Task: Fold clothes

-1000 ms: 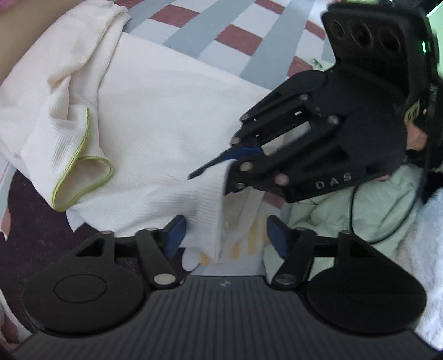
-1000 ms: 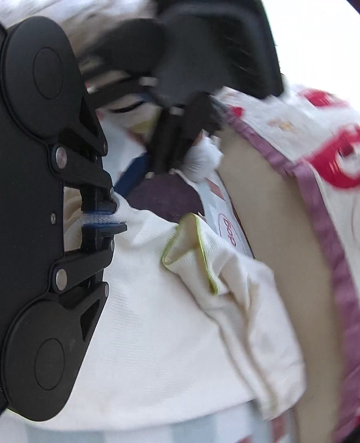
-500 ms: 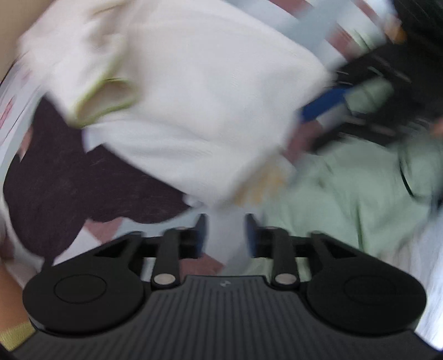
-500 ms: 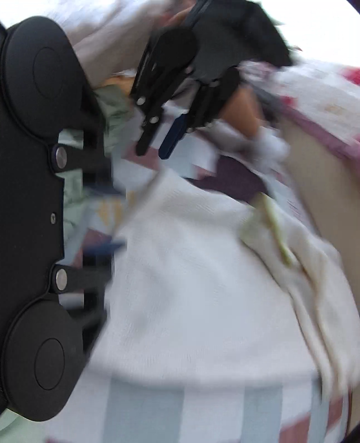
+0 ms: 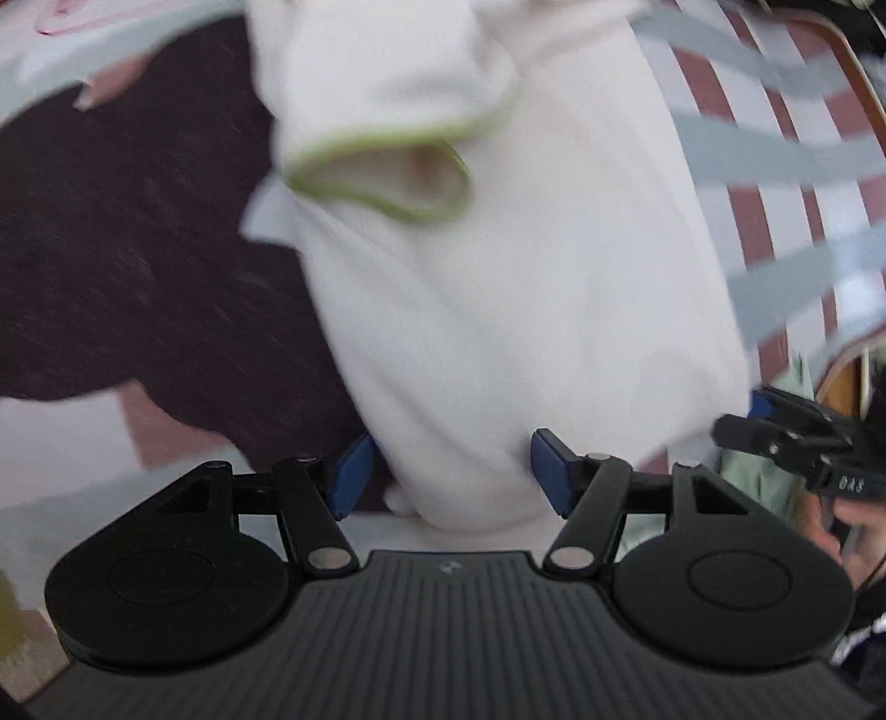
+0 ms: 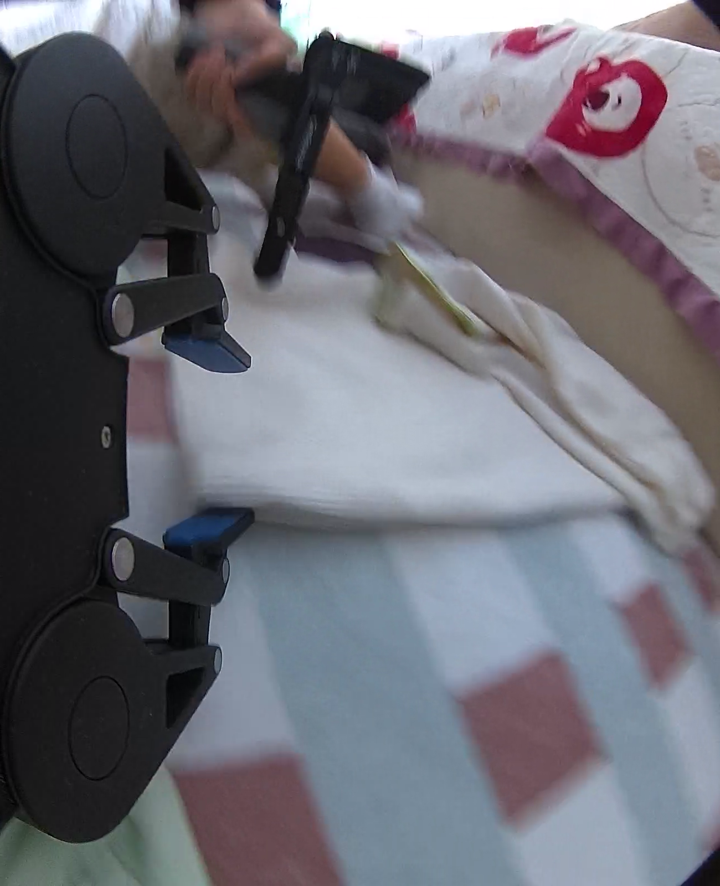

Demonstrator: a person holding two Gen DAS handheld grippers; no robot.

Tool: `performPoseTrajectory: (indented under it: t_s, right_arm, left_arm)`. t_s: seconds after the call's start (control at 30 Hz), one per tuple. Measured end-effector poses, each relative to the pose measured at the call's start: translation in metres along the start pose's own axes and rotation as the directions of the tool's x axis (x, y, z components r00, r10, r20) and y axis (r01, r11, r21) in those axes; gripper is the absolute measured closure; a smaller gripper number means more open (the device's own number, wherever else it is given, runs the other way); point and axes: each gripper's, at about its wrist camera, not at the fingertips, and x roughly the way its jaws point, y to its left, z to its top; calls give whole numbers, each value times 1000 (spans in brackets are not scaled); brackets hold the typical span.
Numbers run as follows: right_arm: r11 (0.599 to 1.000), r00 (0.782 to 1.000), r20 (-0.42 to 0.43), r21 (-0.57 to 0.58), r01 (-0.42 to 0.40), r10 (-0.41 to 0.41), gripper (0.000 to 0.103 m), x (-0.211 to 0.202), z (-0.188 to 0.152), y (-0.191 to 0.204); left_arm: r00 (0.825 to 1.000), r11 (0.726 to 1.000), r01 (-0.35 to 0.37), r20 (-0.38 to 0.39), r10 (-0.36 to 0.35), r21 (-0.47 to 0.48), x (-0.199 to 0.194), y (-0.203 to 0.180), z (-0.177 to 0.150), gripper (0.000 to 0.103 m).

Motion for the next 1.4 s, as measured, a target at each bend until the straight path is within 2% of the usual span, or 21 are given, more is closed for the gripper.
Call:
performPoseTrajectory:
  t_s: [0.03, 0.17, 0.2, 0.23, 0.27, 0.3, 0.33, 0.5, 0.67, 0.73, 0.8, 0.87, 0.93, 1.03, 1.13, 1.27, 1.4]
  right_arm:
    - [1000, 1000, 11, 21, -19, 19, 51, 5, -1, -3]
    - [983, 987, 117, 139, -122, 106, 53, 19, -4, -15]
    - [977, 983, 141, 158, -141, 119, 61, 23, -4, -15]
    - [980, 983, 144, 148, -131, 110, 71, 29, -4, -12]
    - [989, 988, 135, 120, -92, 76, 92, 36, -3, -6]
    - [994, 989, 140, 85, -65, 52, 92, 41, -4, 1]
    - [995, 985, 158, 64, -76, 65, 92, 39, -5, 6]
    - [974, 936, 276, -1, -227, 219, 92, 8, -3, 30]
    - [967, 918, 306, -54, -248, 253, 93, -26, 8, 66]
    - [966, 924, 281, -73, -248, 258, 93, -43, 4, 84]
    - [962, 932, 241, -75, -261, 271, 93, -61, -7, 93]
    - [966, 948, 187, -13, -258, 256, 93, -69, -21, 89]
    - [966, 960, 172, 92, -241, 223, 93, -69, -30, 74]
    - [963, 963, 188, 148, -224, 195, 93, -55, 1, 61]
    - [970, 950, 251, 106, -218, 187, 93, -39, 60, 71]
    - [966, 955, 273, 195, -170, 113, 93, 5, 143, 74]
    - [958, 964, 265, 268, -98, 25, 93, 57, 197, 63]
  left_arm:
    - [1000, 1000, -7, -25, 8, 13, 6, -2, -2, 41]
    - [999, 999, 46, -18, -46, -17, 12, -2, 0, 18]
    - [998, 998, 58, -9, -58, -40, 13, -1, 1, 17]
    - [998, 997, 62, 7, -62, -50, 12, 0, 0, 19]
    - [998, 998, 50, 33, -49, -29, 10, -3, -2, 46]
    - [998, 999, 26, 52, -27, 25, 7, -9, -4, 74]
    - [998, 996, -2, 69, -4, 88, 4, -16, -6, 90]
    - [983, 990, 43, 172, -66, 134, -35, -25, -12, 92]
    - [970, 969, 31, 225, -87, 244, -79, -40, -25, 93]
    - [972, 964, 45, 209, -102, 261, -89, -51, -35, 93]
    - [978, 969, 71, 174, -114, 235, -92, -51, -58, 93]
    - [984, 976, 103, 126, -129, 192, -83, -48, -71, 92]
    - [985, 982, 122, 101, -137, 147, -77, -42, -76, 92]
    - [974, 981, 185, 118, -191, 67, -73, -25, -65, 92]
    - [954, 976, 217, 218, -207, -24, -86, -8, -28, 91]
    - [922, 965, 213, 358, -147, -153, -97, 26, 37, 91]
    - [910, 952, 191, 408, -79, -241, -73, 63, 97, 91]
